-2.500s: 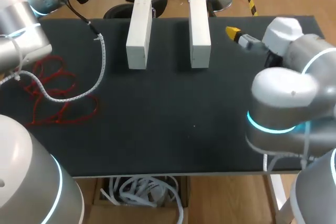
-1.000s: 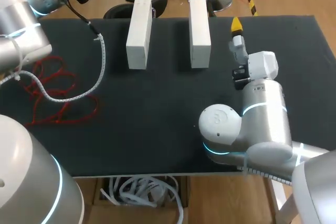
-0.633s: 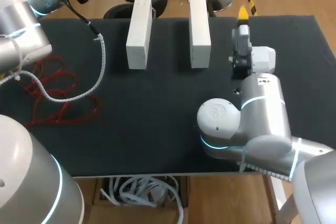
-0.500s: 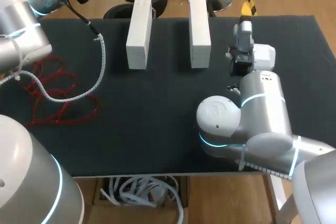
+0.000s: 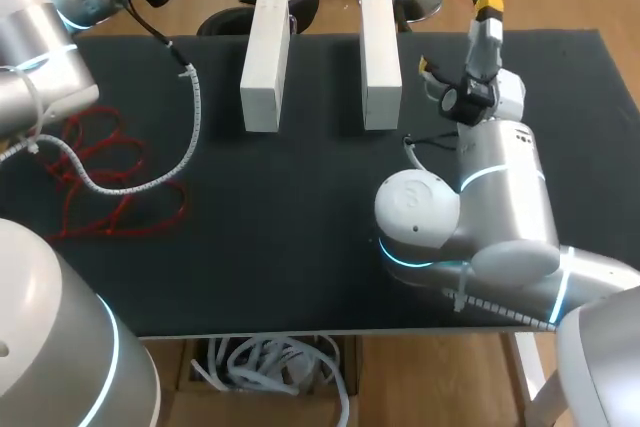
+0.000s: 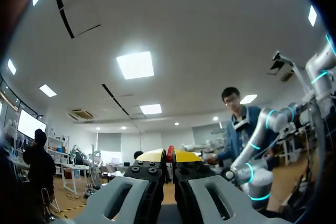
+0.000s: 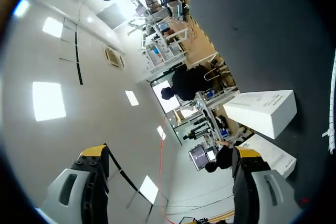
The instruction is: Grab the tape and strap the tape.
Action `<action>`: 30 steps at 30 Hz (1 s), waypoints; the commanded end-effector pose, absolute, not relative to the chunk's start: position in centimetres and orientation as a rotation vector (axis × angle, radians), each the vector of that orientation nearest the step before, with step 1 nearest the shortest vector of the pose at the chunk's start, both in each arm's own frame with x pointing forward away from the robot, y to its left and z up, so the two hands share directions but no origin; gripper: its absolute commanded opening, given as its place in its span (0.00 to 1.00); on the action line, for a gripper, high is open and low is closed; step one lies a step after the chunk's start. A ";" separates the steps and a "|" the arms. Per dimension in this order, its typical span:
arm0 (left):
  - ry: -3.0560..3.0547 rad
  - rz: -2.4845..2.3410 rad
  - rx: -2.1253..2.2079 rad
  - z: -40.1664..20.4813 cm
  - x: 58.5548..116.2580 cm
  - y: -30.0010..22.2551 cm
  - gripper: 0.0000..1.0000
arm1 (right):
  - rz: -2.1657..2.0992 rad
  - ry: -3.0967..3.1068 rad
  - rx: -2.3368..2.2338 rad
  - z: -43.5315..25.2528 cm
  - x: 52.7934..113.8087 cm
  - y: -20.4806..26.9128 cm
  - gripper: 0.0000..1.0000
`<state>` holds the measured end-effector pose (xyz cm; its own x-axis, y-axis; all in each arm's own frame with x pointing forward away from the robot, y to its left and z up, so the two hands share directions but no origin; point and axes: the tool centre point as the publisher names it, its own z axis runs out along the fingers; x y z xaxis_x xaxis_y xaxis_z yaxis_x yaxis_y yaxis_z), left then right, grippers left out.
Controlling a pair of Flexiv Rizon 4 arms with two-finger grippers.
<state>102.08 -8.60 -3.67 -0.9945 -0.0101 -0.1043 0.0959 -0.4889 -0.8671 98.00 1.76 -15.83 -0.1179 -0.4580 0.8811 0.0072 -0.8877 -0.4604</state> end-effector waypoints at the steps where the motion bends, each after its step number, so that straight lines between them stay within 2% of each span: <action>1: 1.551 -2.657 0.134 -3.8 102.1 -8.6 0.00 | -2.087 0.504 -1.940 -14.7 98.6 2.0 1.00; 24: 1.551 -2.657 0.134 -3.8 102.1 -8.6 0.00 | -2.138 0.360 -2.030 -11.8 100.8 2.1 1.00; 25: 1.551 -2.657 0.134 -3.8 102.1 -8.6 0.00 | -2.138 0.348 -2.028 -11.8 100.8 2.2 0.84; 26: 1.551 -2.657 0.134 -3.8 102.1 -8.6 0.00 | -2.139 0.334 -2.032 -11.8 100.7 2.2 0.58; 27: 1.551 -2.657 0.134 -3.8 102.1 -8.6 0.00 | -2.140 0.332 -2.032 -11.8 100.7 2.3 0.48; 30: 1.551 -2.657 0.134 -3.8 102.1 -8.6 0.00 | -2.136 0.328 -2.031 -12.0 100.6 2.4 0.47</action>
<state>102.08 -8.60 -3.67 -0.9945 -0.0101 -0.1043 0.0959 -0.4889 -0.8670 100.75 2.78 -11.99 -0.0596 -0.2774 0.9589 -0.0329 -0.9595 -0.2797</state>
